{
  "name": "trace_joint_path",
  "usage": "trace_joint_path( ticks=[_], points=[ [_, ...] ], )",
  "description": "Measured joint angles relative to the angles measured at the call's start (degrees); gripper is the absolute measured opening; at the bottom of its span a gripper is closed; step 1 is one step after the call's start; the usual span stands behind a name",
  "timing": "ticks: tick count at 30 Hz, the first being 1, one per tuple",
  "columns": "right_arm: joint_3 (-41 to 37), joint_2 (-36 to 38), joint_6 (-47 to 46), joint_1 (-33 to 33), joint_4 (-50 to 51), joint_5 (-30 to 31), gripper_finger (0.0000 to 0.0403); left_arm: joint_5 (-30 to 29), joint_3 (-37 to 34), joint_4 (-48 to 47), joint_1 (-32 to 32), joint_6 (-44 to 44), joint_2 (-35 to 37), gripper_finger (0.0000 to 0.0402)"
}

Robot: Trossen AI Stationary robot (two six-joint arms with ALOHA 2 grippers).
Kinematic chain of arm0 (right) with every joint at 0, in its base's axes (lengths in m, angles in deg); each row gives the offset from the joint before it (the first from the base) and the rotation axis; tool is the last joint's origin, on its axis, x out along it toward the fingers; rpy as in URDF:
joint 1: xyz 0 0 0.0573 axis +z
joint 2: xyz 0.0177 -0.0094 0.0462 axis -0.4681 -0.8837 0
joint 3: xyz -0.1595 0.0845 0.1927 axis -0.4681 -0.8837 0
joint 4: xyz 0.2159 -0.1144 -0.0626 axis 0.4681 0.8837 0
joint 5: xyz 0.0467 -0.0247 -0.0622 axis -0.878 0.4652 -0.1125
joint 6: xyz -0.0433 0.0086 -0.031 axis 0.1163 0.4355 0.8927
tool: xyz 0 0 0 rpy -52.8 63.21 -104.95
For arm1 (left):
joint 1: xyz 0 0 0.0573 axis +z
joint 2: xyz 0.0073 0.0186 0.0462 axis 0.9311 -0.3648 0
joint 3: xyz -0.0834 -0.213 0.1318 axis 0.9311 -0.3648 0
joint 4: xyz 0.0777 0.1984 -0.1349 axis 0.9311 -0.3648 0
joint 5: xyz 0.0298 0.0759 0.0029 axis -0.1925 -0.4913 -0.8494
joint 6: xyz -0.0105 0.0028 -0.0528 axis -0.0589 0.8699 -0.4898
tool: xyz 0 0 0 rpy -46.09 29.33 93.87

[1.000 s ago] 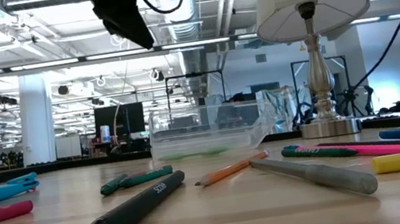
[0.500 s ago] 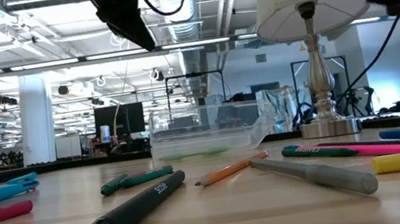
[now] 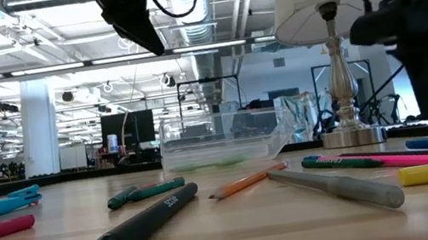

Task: Pick & place school supplies into a supply box
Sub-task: Put the blue scissors into the transparent supply box

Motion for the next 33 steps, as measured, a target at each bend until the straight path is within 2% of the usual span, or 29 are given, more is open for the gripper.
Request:
trace_joint_path(
  ticks=[8, 12, 17, 22, 30, 33],
  points=[
    [0.0, -4.6, 4.1, -3.1, 0.0, -5.7, 0.0126, 0.0, 0.0, -1.2, 0.0, 0.0, 0.0, 0.0128],
    [0.0, -6.7, 4.1, -3.2, -0.2, -6.5, 0.0149, 0.0, 0.0, -1.3, 0.0, 0.0, 0.0, 0.0128],
    [0.1, -9.1, 5.3, -3.2, -1.9, -8.0, 0.0156, 0.0, 0.0, -1.3, 0.0, 0.0, 0.0, 0.0128],
    [0.3, -10.8, 5.6, -3.2, -2.6, -8.9, 0.0138, 0.0, 0.0, -1.3, 0.0, 0.0, 0.0, 0.0128],
    [0.2, -10.6, 8.0, -3.2, -3.0, -8.2, 0.0072, 0.0, 0.0, -1.3, 0.0, -1.1, 0.0, 0.0128],
    [0.2, -10.6, 8.6, -3.2, -3.0, -7.9, 0.0059, 0.0, 0.0, -1.3, 0.0, -1.3, 0.0, 0.0128]
  ],
)
